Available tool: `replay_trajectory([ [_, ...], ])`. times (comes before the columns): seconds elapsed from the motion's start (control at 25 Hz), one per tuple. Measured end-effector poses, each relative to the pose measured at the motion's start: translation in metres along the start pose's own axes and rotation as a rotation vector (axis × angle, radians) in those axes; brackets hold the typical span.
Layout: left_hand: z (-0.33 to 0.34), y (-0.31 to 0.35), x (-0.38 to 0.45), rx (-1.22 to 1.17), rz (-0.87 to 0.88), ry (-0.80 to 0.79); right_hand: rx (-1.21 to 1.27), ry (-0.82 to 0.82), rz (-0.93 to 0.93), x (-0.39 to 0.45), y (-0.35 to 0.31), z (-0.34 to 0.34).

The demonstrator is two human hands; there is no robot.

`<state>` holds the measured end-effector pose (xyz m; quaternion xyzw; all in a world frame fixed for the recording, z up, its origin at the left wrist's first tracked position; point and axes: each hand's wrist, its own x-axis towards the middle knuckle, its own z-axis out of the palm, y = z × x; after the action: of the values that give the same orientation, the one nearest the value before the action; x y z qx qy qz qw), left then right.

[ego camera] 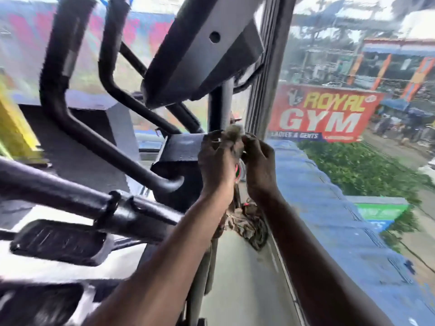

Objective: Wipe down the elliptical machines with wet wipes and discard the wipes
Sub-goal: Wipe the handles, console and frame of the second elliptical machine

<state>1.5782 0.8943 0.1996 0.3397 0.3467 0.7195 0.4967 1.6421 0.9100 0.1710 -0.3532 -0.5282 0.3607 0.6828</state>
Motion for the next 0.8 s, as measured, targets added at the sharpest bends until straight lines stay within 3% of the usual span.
replay_trajectory([
  [0.16, -0.028, 0.024, -0.015, 0.143, 0.202, 0.236, 0.061, -0.292, -0.037, -0.005, -0.003, 0.028],
  [0.36, -0.121, 0.072, -0.039, 0.825, 0.7, 0.54, 0.02, -0.635, -0.137, -0.04, -0.015, 0.098],
  [0.48, -0.161, 0.092, -0.053, 1.124, 0.869, 0.75, -0.111, -0.76, -0.268, -0.054, -0.018, 0.139],
  [0.56, -0.182, 0.1, -0.053, 1.054, 0.797, 0.816, -0.189, -0.734, -0.402, -0.059, -0.017, 0.151],
  [0.68, -0.195, 0.109, -0.049, 0.753, 0.702, 0.771, -0.201, -0.794, -0.577, -0.061, 0.001, 0.137],
  [0.8, -0.191, 0.112, -0.044, 0.629, 0.65, 0.75, -0.19, -0.729, -0.436, -0.052, -0.003, 0.147],
])
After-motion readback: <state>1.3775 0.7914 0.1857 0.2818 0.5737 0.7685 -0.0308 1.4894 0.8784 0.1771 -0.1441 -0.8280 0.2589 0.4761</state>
